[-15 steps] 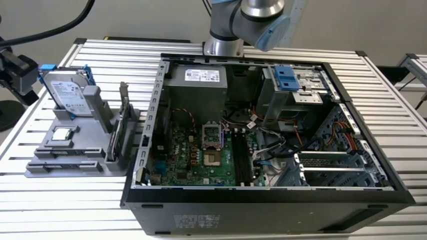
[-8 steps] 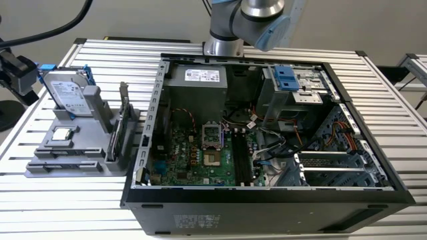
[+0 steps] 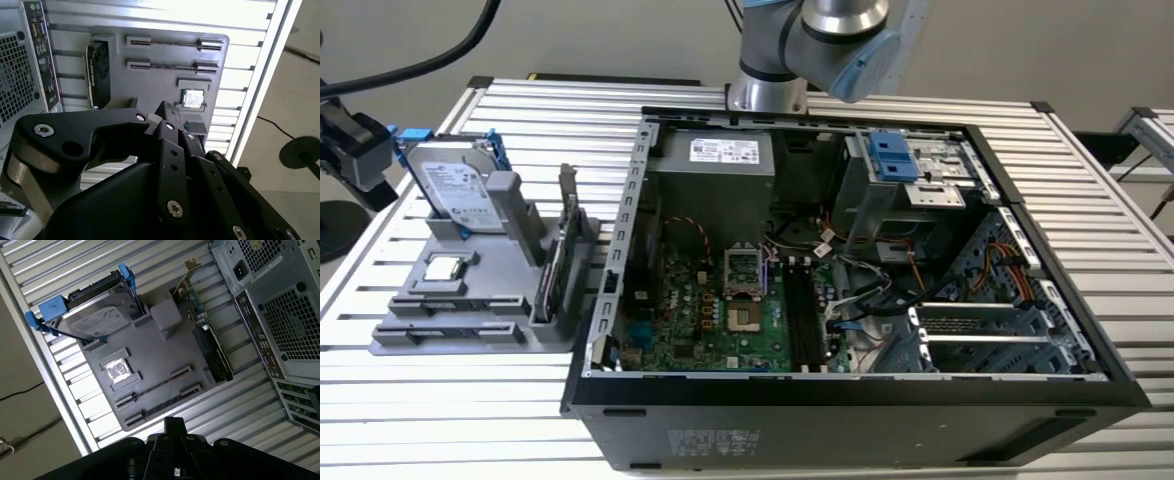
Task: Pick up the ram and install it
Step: 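Pick up the ram and move it above insertion slot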
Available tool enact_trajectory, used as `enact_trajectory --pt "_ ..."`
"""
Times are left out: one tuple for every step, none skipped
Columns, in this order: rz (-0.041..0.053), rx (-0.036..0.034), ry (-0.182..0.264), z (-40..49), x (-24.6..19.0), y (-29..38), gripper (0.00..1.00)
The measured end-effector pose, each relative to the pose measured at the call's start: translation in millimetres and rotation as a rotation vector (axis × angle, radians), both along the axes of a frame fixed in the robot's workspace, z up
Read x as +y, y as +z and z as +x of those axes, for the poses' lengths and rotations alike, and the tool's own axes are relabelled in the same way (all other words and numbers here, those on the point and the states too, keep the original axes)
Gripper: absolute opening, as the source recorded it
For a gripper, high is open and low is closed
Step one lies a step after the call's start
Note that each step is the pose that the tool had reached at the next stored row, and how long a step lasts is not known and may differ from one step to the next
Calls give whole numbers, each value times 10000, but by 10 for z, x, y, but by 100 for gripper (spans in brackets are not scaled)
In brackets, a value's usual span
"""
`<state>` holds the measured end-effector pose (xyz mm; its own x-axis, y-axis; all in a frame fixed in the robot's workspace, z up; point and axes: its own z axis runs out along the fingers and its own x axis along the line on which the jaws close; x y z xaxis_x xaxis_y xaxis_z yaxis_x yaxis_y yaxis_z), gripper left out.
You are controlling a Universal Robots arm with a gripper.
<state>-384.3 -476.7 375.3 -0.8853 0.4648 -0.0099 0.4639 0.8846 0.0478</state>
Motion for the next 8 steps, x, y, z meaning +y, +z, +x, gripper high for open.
enact_trajectory --pt "0 1 -51 0 0 0 0" --pt "0 0 -99 0 0 0 0" --pt "0 1 -151 0 0 0 0" --pt "0 0 -206 0 0 0 0" --pt "0 0 -259 0 0 0 0" --pt "0 0 -314 0 0 0 0" --pt "0 0 -372 0 0 0 0" --pt "0 0 -422 0 0 0 0"
